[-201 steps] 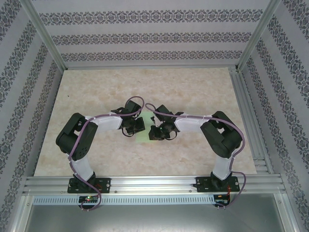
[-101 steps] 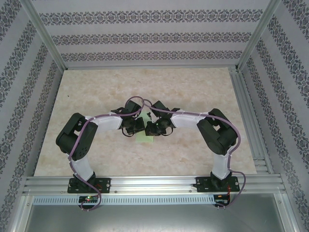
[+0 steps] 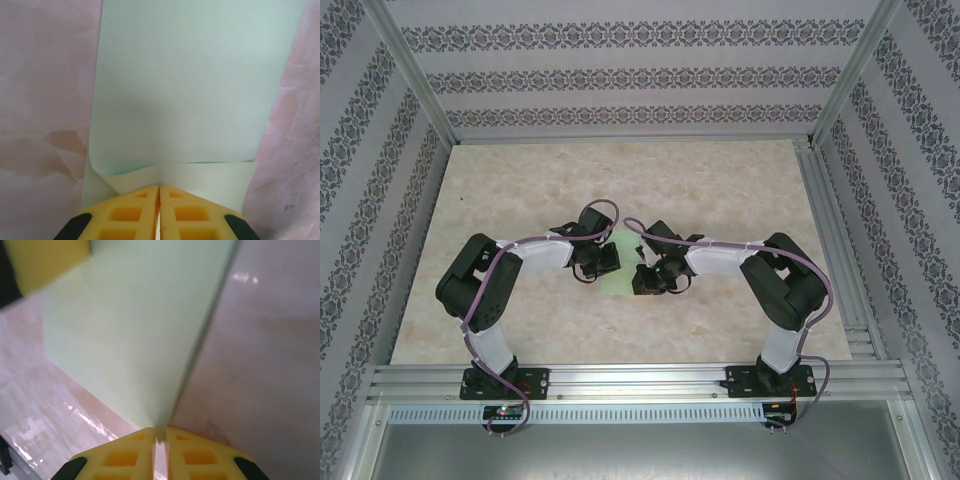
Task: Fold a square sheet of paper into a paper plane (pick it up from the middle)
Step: Fold the triangle a second time at the center of the table.
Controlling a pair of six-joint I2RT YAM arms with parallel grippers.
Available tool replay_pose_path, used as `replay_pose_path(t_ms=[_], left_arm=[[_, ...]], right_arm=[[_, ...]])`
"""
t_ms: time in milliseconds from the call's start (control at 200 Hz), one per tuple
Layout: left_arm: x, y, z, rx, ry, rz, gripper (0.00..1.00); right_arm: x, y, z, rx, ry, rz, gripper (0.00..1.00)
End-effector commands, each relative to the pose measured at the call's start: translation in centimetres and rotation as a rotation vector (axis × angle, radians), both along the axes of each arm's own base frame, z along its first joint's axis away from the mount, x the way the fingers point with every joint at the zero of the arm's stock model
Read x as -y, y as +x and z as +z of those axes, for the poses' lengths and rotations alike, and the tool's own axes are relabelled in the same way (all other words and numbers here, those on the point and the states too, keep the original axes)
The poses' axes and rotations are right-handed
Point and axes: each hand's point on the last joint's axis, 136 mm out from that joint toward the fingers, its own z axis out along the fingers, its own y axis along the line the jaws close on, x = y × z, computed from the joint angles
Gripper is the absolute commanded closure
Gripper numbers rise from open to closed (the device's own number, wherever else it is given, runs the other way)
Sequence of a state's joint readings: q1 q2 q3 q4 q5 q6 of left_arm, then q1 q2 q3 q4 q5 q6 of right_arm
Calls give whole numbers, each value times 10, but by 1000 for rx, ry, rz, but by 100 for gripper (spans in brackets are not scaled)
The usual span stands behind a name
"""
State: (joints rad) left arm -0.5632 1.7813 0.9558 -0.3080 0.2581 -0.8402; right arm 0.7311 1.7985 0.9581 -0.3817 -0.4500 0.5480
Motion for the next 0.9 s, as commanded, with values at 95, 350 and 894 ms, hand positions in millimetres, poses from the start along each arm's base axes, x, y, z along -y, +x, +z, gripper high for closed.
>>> replay_pose_path(t_ms=[95,350,894], left_arm=[[-29,-22,-34,-99,131,36,89],[-28,-22,-32,-97,126,32,89],[2,-12,4,-46,-14,-52,85]], right_arm=[[-1,1,21,35,15,11,85],[-26,22,27,84,110,-27,85],[-2,-2,-24,-31,-56,-11,87]])
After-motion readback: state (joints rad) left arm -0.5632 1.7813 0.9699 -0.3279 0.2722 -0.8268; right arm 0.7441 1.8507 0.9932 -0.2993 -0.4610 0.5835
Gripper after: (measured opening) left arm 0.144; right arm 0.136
